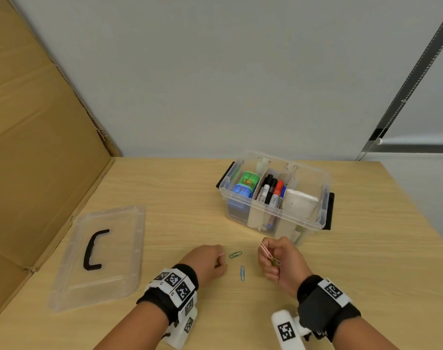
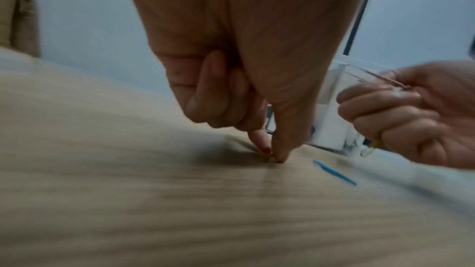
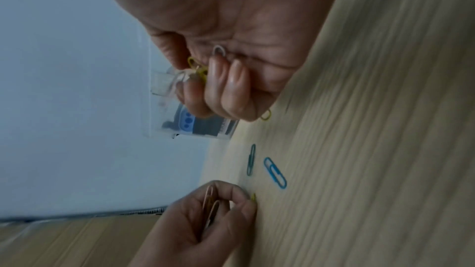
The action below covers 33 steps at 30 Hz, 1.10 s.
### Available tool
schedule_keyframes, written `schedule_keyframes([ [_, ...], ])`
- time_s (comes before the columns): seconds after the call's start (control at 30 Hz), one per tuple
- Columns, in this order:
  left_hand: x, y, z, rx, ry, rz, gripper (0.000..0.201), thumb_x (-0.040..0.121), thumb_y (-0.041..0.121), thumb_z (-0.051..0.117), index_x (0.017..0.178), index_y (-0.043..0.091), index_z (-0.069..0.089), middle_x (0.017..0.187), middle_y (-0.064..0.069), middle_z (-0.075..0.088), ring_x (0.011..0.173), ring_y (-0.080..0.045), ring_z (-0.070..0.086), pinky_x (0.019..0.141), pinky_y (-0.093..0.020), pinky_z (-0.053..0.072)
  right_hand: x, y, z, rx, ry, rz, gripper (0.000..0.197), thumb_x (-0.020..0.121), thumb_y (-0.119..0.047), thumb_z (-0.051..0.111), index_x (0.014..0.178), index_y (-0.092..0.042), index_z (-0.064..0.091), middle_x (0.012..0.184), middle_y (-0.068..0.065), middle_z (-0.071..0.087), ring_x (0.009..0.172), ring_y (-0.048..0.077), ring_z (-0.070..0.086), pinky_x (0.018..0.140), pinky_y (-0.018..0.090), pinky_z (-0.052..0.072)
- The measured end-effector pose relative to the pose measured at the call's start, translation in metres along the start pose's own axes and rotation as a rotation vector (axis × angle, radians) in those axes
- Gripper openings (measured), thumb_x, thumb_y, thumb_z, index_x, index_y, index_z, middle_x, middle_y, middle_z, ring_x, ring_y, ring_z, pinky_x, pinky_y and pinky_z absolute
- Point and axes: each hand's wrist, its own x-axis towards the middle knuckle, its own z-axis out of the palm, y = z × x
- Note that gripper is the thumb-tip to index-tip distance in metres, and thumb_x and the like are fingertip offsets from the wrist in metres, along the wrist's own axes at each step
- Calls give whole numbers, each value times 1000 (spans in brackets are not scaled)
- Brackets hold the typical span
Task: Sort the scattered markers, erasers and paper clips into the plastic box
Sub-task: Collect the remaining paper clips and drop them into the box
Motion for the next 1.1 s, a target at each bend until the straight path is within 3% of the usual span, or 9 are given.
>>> schedule_keyframes([
  [0.17,2,0,3,-60,66,26,12,94,24,44,86,15,47,69,4,48,68,-17,46,64,-27,37,7,0,4,-230,43,74,36,95,-35,49,65,-15,48,58,4,44,43,13,20,42,26,15],
  [0.27,2,-8,2,-498,141,-44,27,98,21,38,71,19,40,64,5,38,58,-10,35,56,-24,29,8,4,3,-515,54,53,31,99,-23,46,69,-15,52,61,2,49,43,9,31,43,23,27],
  [0.37,1,-13,0,-1078,141,-158,29,100,20,34,77,13,49,67,-1,46,49,-9,33,46,-21,28,3,7,5,-1075,-17,-56,20,99,-16,39,90,-21,55,77,-2,61,63,7,52,65,25,43],
  [0.5,-3,-10,-7,-1612,157,-171,19,99,13,39,84,9,50,69,-2,52,43,-6,31,37,-16,24,-1,7,16,-1655,-172,-70,21,98,-24,34,117,-22,44,100,6,65,80,25,57,70,33,43],
  [0.67,-1,-15,-9,-1806,143,-165,27,99,6,34,108,0,58,64,-1,48,41,-5,34,36,-16,28,3,9,15,-1870,-270,-76,23,98,-26,38,121,-28,35,99,9,64,80,31,59,70,37,45],
  [0.8,2,-15,-8,-1883,71,-189,22,96,11,35,90,5,56,63,-2,51,43,-8,38,35,-18,30,8,4,16,-1895,-282,-57,11,99,-25,37,108,-20,41,83,6,56,69,24,48,58,30,36],
  [0.93,11,-10,-5,-1572,83,-210,21,99,19,36,82,14,48,59,3,43,43,-7,33,37,-19,27,9,3,20,-1875,-259,25,21,100,-27,37,113,-12,43,98,9,62,73,24,52,66,34,42],
  [1.03,13,-9,-4,-575,95,36,13,100,24,39,96,19,50,72,8,50,61,-8,47,61,-25,39,5,7,24,-1932,-251,39,28,101,-26,33,120,-6,40,92,10,56,56,21,40,55,31,35],
  [1.1,13,-5,-6,-129,-10,147,23,98,27,43,119,20,44,87,3,59,77,-13,52,73,-27,42,2,9,27,-1980,-249,44,28,101,-21,32,124,-6,37,96,13,59,53,21,34,47,29,25],
])
